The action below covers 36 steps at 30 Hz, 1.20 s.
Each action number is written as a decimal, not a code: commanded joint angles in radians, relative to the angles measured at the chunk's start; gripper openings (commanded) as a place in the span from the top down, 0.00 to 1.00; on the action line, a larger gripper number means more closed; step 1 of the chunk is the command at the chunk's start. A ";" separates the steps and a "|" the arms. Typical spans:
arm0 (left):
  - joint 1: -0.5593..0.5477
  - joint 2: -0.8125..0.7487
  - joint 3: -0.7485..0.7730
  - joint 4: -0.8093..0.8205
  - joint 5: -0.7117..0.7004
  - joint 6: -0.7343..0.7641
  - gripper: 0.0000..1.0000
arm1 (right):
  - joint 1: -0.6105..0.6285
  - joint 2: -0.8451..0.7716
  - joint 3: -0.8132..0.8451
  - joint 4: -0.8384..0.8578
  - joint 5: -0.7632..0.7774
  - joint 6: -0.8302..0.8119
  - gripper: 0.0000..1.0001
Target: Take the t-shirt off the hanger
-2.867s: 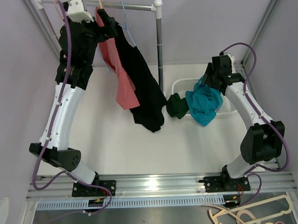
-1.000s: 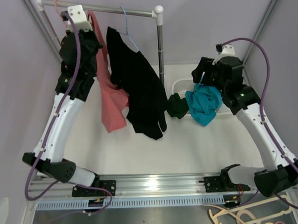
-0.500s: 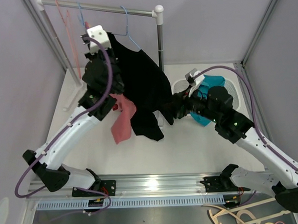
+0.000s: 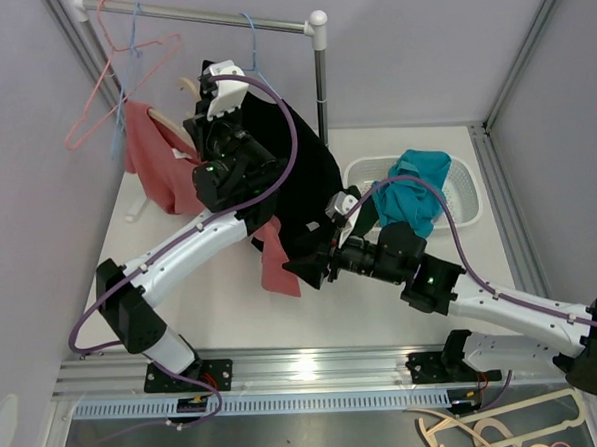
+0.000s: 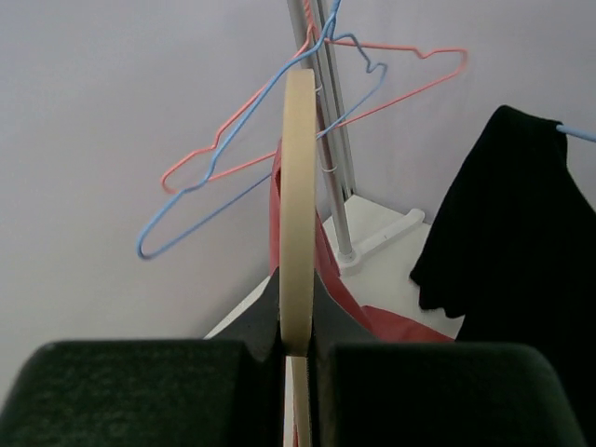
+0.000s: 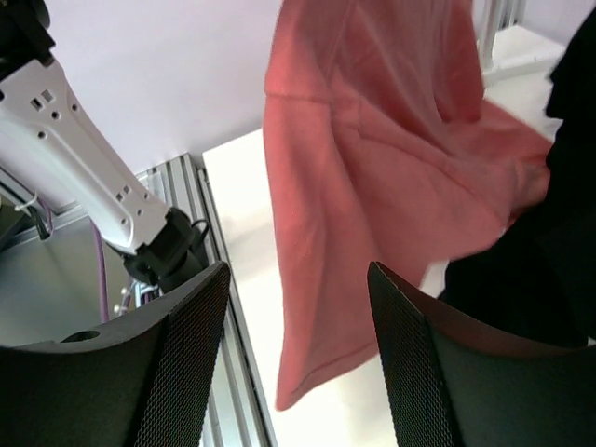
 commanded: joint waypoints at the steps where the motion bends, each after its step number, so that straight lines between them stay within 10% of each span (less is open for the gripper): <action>1: -0.012 -0.029 0.021 0.375 -0.031 0.098 0.99 | 0.027 0.036 0.002 0.175 0.070 -0.033 0.35; 13: -0.038 -0.060 0.001 0.373 -0.045 0.098 0.99 | 0.030 0.330 0.088 0.353 0.068 -0.030 0.41; 14: -0.041 -0.066 0.007 0.375 -0.045 0.104 0.99 | 0.030 0.347 0.094 0.354 0.080 -0.025 0.54; 15: -0.043 -0.069 0.009 0.375 -0.045 0.107 0.99 | 0.032 0.373 0.114 0.341 0.079 -0.023 1.00; 36: 0.071 0.043 0.242 0.376 0.064 0.216 0.99 | 0.271 -0.352 -0.076 -0.305 0.516 0.023 1.00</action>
